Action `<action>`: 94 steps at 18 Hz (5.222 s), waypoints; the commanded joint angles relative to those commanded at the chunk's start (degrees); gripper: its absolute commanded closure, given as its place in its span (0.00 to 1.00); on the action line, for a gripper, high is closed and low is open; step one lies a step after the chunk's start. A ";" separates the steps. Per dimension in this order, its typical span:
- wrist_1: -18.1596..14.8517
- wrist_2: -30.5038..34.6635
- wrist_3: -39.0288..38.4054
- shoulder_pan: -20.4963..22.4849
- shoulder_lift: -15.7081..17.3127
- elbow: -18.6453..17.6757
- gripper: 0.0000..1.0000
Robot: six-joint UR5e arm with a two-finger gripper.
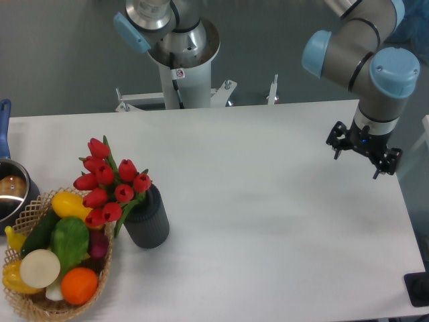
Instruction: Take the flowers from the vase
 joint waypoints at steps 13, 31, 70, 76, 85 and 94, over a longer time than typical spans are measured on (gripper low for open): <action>7.28 -3.06 0.17 0.09 2.45 -9.12 0.00; 12.04 -5.80 -6.85 -7.56 15.37 -25.57 0.00; 15.64 -57.04 -22.50 -14.06 16.53 -24.08 0.00; 15.64 -59.24 -14.78 -15.73 13.81 -24.17 0.00; 15.56 -59.41 -14.41 -18.63 13.71 -26.81 0.00; 15.64 -60.90 -14.41 -21.36 12.66 -26.89 0.04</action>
